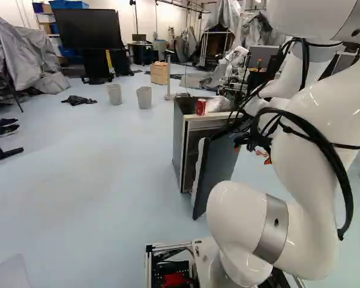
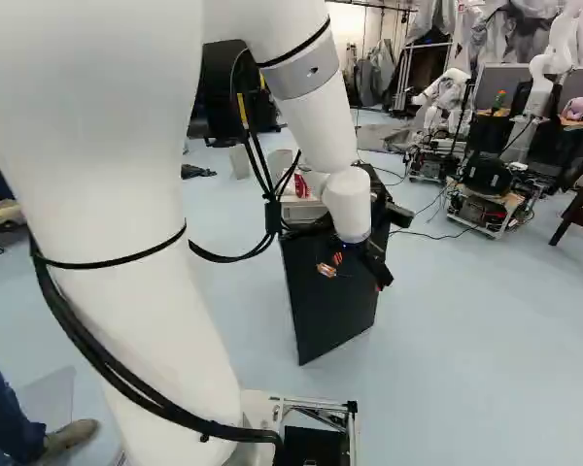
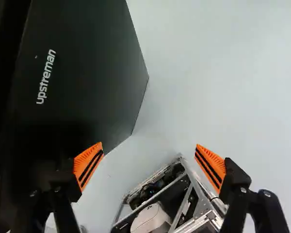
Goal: Grab a drink from the fridge
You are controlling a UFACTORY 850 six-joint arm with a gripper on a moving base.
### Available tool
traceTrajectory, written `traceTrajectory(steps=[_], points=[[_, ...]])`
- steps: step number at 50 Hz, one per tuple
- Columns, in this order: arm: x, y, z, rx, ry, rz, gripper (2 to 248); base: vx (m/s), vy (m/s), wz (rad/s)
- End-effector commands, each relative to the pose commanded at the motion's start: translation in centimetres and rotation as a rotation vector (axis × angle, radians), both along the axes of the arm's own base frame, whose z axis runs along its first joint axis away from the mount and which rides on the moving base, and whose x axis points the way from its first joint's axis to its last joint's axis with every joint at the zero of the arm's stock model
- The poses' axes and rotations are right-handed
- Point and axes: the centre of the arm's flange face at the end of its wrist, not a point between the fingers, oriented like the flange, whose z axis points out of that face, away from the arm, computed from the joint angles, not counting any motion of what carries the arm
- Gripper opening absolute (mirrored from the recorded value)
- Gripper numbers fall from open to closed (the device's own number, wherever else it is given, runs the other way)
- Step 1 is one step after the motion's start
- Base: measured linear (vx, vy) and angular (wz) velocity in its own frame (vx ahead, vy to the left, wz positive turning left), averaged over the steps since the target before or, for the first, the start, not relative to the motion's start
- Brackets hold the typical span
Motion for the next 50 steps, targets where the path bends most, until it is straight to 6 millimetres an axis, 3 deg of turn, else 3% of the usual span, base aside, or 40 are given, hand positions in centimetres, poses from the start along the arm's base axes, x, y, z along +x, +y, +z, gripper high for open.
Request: traceTrajectory(steps=[15, 37, 50], points=[[0.4, 0.1, -1.1, -0.062, 0.042, 0.148, 247, 0.0, 0.0, 0.0], [0.7, 2.9, -1.0, -0.177, 0.053, 0.411, 247, 0.0, 0.0, 0.0], [2.2, 4.4, -0.8, -0.246, 0.037, 0.569, 247, 0.0, 0.0, 0.0]])
